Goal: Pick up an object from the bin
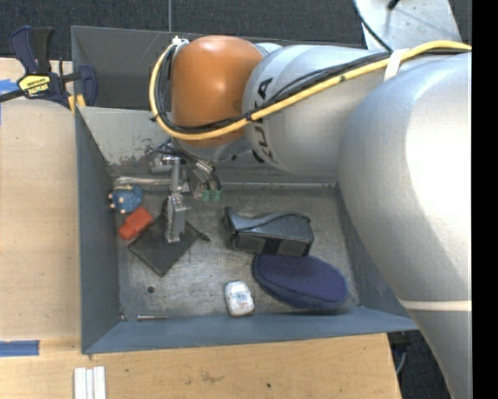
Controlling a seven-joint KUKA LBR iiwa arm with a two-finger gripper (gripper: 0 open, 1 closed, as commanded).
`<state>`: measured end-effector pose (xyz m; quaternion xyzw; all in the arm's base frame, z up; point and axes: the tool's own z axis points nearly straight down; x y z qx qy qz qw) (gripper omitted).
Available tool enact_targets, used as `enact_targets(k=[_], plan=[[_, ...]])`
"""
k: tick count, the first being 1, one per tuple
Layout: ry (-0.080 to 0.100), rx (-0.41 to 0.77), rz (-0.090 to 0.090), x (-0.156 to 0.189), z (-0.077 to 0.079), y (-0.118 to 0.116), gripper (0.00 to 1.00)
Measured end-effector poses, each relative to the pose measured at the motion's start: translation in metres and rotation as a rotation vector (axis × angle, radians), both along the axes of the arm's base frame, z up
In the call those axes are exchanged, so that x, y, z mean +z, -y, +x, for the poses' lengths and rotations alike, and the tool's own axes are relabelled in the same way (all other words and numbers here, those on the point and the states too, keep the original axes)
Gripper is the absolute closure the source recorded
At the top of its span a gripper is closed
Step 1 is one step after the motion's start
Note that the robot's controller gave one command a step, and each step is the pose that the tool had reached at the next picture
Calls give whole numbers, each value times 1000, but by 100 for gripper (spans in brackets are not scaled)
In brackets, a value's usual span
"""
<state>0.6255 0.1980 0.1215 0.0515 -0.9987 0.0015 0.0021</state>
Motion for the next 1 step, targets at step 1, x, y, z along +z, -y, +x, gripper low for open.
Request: enact_targets(k=[1], plan=[[15,57,8,-50,-69,26,0]])
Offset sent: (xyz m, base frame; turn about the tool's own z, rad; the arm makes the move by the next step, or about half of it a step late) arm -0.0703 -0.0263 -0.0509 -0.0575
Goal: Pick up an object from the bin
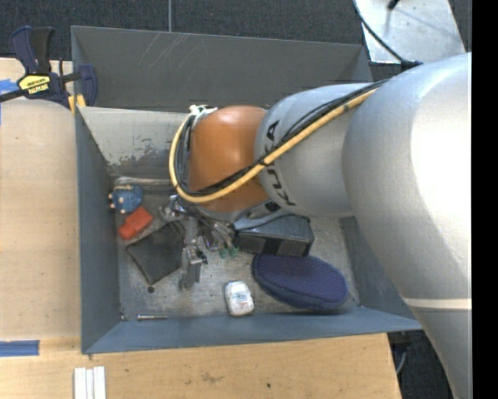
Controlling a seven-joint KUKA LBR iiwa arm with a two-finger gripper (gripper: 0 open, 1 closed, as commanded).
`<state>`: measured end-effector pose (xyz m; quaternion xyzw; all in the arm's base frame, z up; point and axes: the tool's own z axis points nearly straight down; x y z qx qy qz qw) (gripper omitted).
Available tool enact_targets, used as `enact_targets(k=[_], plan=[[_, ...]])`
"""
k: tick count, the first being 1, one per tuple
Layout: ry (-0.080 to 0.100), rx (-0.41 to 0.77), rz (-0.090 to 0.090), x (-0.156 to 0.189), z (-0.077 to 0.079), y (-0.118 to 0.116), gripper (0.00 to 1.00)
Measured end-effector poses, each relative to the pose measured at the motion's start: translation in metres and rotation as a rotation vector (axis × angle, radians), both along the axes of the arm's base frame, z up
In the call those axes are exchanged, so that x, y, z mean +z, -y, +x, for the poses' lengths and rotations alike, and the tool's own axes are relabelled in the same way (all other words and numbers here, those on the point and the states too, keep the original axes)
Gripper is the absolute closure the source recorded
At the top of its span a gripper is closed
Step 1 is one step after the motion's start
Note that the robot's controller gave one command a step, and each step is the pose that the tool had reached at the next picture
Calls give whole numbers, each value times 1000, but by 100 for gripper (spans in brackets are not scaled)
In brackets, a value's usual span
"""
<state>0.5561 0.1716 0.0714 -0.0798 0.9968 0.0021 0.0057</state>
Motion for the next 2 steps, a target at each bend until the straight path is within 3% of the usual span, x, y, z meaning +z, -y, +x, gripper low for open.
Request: enact_targets(k=[1,2], plan=[[13,-1,4,6,6,-2,100],[2,243,-3,185,-8,-40,100]])
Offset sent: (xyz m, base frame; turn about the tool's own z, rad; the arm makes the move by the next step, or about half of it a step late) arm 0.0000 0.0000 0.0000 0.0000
